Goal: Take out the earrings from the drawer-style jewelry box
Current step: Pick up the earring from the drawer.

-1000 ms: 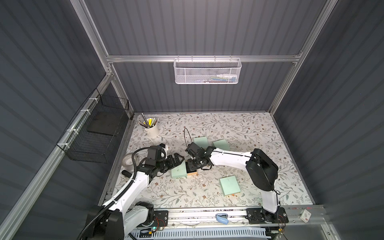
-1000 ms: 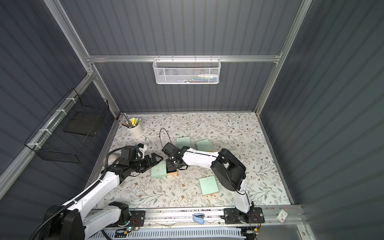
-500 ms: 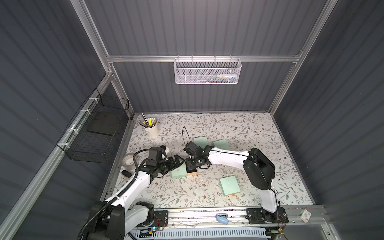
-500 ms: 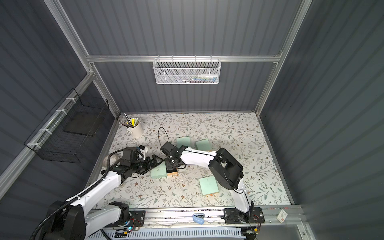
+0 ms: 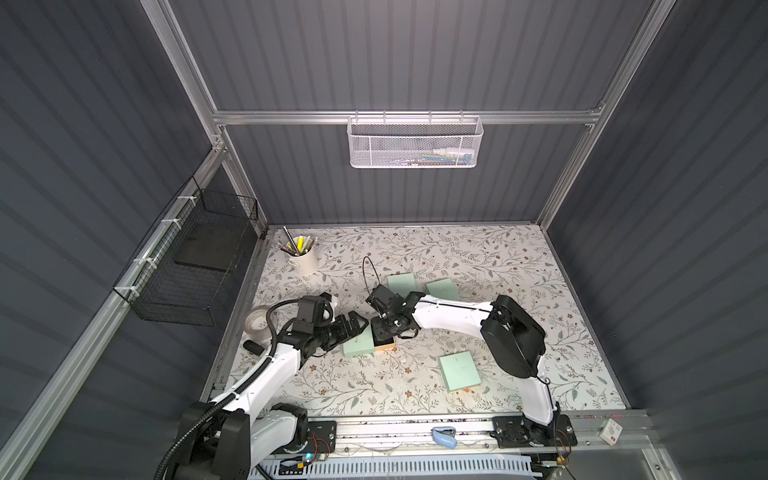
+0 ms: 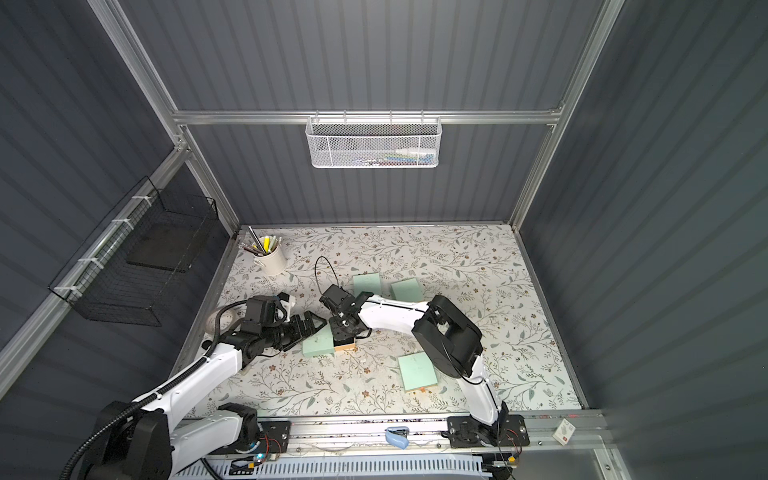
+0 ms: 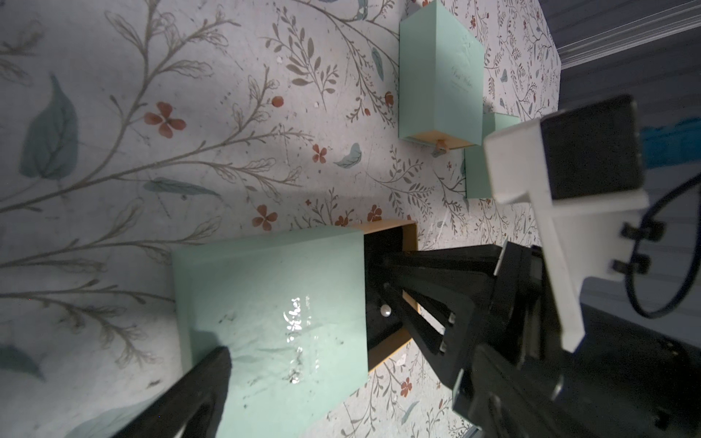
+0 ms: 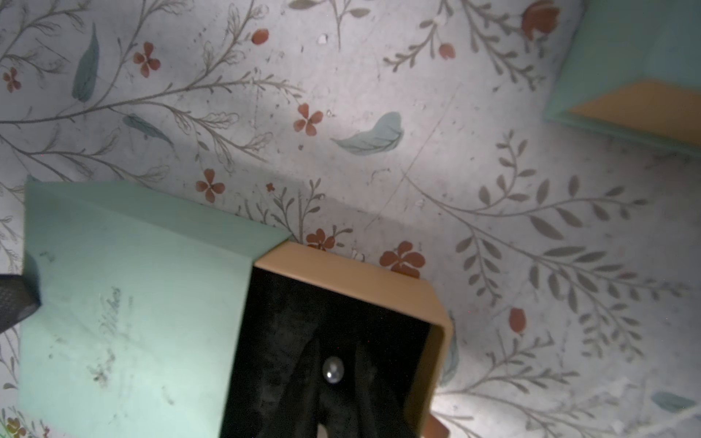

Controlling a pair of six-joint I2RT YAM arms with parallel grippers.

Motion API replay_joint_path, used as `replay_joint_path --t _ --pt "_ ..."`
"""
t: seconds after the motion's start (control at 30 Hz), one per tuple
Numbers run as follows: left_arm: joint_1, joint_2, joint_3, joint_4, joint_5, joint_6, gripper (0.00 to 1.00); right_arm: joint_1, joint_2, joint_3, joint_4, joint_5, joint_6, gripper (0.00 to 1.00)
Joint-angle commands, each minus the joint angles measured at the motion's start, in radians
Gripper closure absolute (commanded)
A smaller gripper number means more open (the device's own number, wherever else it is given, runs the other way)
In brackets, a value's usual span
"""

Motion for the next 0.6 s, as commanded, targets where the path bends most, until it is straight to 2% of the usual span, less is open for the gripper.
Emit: replay_joint_path --t 0.0,0.57 --pt "0.003 0.012 -0.013 0.013 -0.002 0.006 0.00 0.002 0.027 0.019 -0.019 0.021 0.002 0.80" --pt "0.003 0.034 -0.031 -0.021 -0.041 0.036 0.00 0.007 -0.017 -0.008 0.005 0.018 0.005 0.86"
